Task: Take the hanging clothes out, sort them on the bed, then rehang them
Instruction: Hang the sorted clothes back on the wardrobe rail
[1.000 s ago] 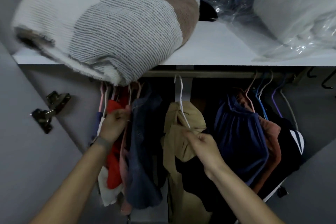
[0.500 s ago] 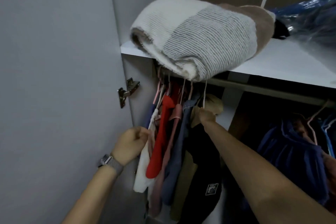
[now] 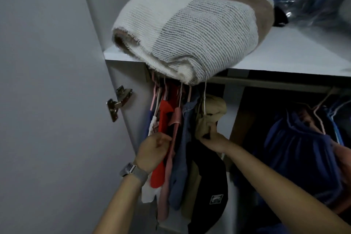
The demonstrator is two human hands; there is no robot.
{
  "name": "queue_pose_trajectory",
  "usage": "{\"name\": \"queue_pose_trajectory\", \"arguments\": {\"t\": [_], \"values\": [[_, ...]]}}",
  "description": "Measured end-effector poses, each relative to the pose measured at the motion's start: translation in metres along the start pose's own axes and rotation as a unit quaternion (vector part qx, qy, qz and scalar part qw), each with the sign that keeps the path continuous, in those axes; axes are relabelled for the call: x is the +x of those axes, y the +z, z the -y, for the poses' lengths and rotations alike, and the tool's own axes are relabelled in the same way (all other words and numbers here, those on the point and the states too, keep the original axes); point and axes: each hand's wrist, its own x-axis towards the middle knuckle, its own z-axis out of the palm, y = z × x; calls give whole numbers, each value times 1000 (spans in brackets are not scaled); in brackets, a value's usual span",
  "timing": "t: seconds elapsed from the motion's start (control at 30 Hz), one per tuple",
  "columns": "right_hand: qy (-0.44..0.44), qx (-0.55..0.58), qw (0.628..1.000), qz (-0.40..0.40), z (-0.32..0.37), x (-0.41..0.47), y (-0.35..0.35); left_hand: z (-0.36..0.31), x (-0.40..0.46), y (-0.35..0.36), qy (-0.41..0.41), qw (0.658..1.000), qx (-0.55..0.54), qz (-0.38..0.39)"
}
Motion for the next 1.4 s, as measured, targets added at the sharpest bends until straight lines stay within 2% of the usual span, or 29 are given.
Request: {"name": "queue_pose_trajectory", "arguments": {"t": [0.07,0.17,0.27,0.37,0.53,0.67,0.8,0.9,1.07,1.2,1.27,1.4], "values": [[-2,18,1000,3,-23,-33,-8,-10,9,17,11,999,-20,34],[56,69,995,-39,-56,-76,-34,-30,23,57,28,995,-27,93],[85,46,992,-84,-88,-117,-68,-57,32,110,38,985,-14,169],[130,32,980,-147,-119,-166,-101,-90,32,165,89,967,31,237],[206,34,940,-271,-156,-277,-114,-151,0,257,178,927,35,327],[283,40,890,-354,-186,-361,-90,-189,-52,319,261,874,27,410],[369,105,802,-457,-197,-436,-28,-190,-110,347,319,808,43,493],[416,174,711,-540,-191,-472,26,-176,-148,357,335,752,56,564],[481,214,569,-631,-168,-540,117,-159,-240,359,385,662,77,639],[535,228,455,-674,-121,-612,204,-151,-353,334,421,563,71,708],[554,235,389,-698,-94,-648,253,-148,-408,315,449,510,66,731],[575,256,253,-735,-44,-707,361,-132,-512,275,481,427,62,763]]}}
